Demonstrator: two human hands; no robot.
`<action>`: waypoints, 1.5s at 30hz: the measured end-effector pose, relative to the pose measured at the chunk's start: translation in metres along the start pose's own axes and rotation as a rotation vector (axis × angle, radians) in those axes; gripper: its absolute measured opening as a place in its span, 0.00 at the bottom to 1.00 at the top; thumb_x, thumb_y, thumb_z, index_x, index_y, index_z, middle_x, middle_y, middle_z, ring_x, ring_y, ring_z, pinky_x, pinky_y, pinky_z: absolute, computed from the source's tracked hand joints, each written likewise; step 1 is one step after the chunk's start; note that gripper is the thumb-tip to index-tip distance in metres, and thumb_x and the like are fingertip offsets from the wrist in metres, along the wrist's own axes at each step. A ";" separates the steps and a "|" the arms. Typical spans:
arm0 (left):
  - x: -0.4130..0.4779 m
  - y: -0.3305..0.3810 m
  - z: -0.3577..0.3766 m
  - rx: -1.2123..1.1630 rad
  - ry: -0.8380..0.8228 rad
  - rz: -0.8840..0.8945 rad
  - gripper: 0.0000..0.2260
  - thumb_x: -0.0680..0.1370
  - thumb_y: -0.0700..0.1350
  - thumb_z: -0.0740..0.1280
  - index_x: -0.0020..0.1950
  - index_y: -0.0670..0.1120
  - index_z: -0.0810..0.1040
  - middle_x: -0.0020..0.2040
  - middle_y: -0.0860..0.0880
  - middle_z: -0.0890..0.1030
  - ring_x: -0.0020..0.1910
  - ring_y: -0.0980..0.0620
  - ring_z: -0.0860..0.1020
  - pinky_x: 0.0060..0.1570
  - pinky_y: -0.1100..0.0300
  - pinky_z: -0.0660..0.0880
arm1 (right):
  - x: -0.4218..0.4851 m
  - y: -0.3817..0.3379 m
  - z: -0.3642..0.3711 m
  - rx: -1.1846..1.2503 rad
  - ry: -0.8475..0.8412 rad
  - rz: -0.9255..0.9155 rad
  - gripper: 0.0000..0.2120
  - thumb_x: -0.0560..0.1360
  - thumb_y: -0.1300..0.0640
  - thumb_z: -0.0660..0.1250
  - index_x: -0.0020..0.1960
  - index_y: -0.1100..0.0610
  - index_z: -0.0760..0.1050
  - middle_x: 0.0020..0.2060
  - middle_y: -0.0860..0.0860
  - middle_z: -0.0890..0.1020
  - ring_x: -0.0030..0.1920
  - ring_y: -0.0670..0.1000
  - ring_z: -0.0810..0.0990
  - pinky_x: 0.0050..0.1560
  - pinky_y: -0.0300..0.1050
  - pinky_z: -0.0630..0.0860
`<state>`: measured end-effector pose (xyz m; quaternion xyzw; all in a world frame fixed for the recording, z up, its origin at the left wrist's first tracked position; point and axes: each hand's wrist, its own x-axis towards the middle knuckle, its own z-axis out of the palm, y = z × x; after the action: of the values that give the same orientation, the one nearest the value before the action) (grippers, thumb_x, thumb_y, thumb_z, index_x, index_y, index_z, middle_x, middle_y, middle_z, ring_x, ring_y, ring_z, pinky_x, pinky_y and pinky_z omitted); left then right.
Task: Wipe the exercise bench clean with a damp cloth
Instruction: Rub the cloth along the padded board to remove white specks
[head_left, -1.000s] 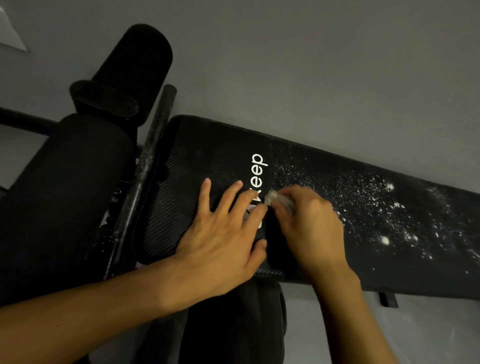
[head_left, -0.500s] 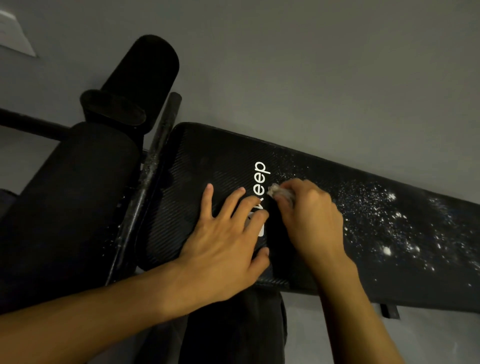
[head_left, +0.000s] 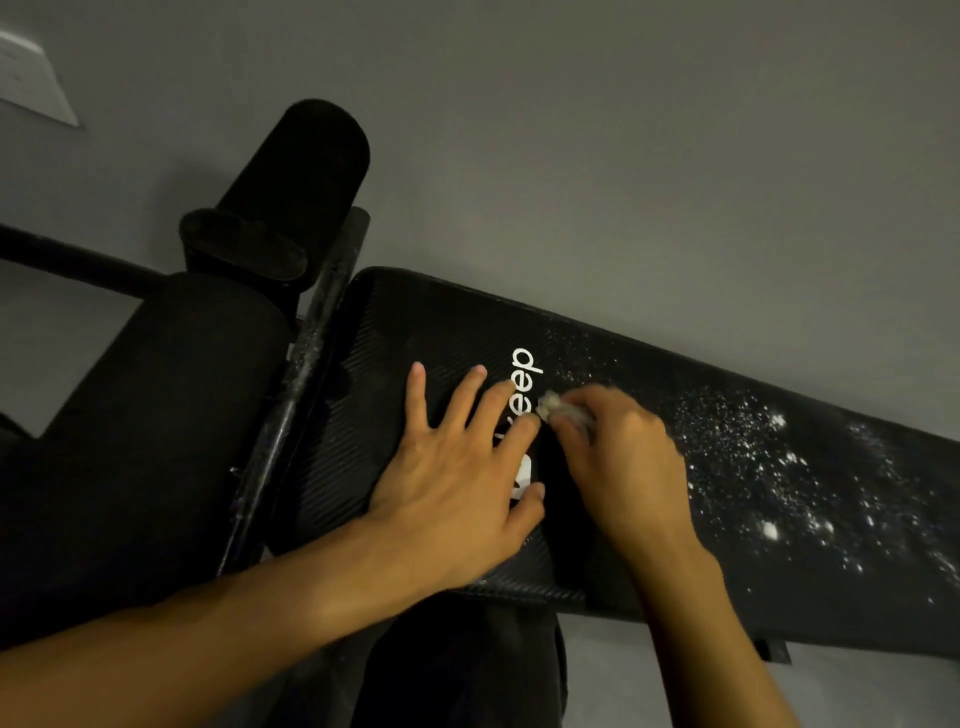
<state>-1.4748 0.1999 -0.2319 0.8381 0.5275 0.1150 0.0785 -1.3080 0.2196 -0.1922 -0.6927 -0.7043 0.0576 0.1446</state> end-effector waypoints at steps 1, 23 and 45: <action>0.000 0.000 0.000 -0.004 0.003 -0.002 0.28 0.77 0.63 0.54 0.72 0.51 0.72 0.76 0.42 0.69 0.79 0.38 0.62 0.72 0.24 0.53 | -0.008 0.000 -0.004 0.034 -0.028 -0.003 0.09 0.79 0.43 0.64 0.54 0.46 0.78 0.47 0.43 0.80 0.42 0.46 0.81 0.40 0.53 0.81; -0.002 -0.002 -0.003 -0.006 -0.031 0.006 0.28 0.77 0.63 0.58 0.72 0.51 0.72 0.77 0.42 0.68 0.79 0.39 0.62 0.72 0.24 0.53 | 0.087 -0.016 0.013 -0.132 0.029 0.033 0.12 0.82 0.47 0.63 0.60 0.52 0.77 0.52 0.53 0.80 0.49 0.58 0.81 0.46 0.58 0.80; -0.003 0.003 -0.004 0.035 -0.006 -0.026 0.24 0.79 0.54 0.51 0.72 0.49 0.71 0.75 0.44 0.70 0.79 0.40 0.64 0.72 0.25 0.57 | -0.079 -0.015 -0.016 -0.070 -0.135 0.079 0.16 0.80 0.38 0.54 0.57 0.43 0.75 0.48 0.43 0.76 0.43 0.51 0.82 0.39 0.53 0.80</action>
<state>-1.4747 0.1961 -0.2279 0.8327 0.5400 0.1021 0.0670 -1.3179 0.1384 -0.1826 -0.7192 -0.6860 0.0851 0.0702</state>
